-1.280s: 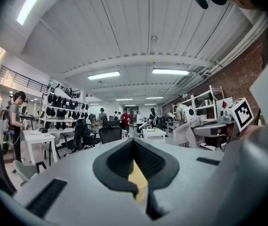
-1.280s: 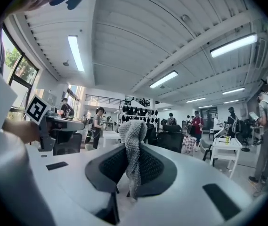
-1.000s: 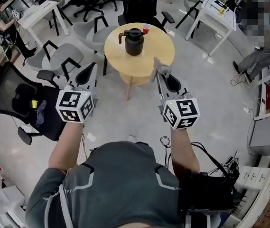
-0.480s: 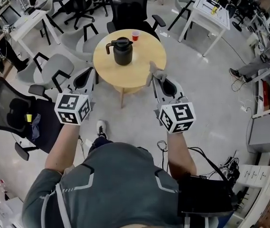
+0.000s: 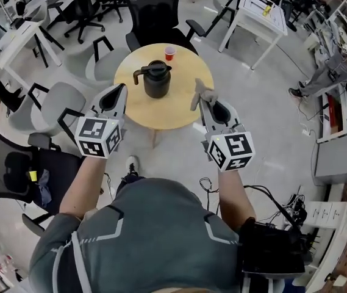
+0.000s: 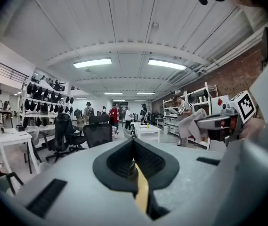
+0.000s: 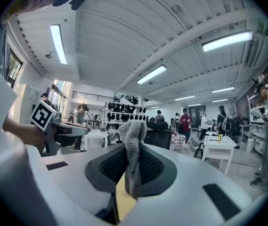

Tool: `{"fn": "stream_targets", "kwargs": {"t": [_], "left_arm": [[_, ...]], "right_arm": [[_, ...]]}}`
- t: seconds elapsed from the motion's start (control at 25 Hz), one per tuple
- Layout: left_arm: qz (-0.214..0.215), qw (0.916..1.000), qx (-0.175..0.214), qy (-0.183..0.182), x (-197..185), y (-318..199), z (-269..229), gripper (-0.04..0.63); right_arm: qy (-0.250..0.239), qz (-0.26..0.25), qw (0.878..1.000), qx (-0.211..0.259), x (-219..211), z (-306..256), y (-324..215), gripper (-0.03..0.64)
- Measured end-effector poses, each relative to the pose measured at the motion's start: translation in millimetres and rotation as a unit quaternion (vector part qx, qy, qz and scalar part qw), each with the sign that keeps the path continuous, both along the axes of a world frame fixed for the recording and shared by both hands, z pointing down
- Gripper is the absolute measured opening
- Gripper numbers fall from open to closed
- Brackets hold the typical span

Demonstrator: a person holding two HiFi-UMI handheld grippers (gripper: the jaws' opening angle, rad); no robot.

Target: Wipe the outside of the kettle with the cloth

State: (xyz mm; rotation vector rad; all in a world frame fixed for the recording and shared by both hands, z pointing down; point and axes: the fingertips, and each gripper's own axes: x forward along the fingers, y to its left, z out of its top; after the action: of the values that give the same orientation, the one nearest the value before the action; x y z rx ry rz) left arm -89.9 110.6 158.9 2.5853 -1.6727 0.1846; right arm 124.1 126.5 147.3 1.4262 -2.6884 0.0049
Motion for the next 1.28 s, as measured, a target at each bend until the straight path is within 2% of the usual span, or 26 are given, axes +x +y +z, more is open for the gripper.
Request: {"fn": "stream_targets", "kwargs": {"t": [0.36,0.6,0.92,1.28], "left_arm": [[0.050,0.9987,-0.008,-0.009,-39.6,-77.7,5.3,0.009],[0.077,0.9967,-0.025,-0.010,-55.6,-109.5,23.6,0.009],[0.119,0.9921,-0.038,-0.005,-73.0,-143.2,54.4,0.009],[0.141,0.9875,-0.071,-0.001,-62.4,-174.6,105.7,0.009]], "right_arm": [[-0.001,0.028,1.000,-0.010,-51.2,1.6,-64.8,0.057],[0.005,0.040,0.999,-0.028,-76.4,17.5,-93.3,0.057],[0.002,0.083,0.995,-0.047,-101.3,44.4,-120.7,0.057],[0.013,0.084,0.992,-0.092,-125.7,97.4,-144.1,0.057]]}}
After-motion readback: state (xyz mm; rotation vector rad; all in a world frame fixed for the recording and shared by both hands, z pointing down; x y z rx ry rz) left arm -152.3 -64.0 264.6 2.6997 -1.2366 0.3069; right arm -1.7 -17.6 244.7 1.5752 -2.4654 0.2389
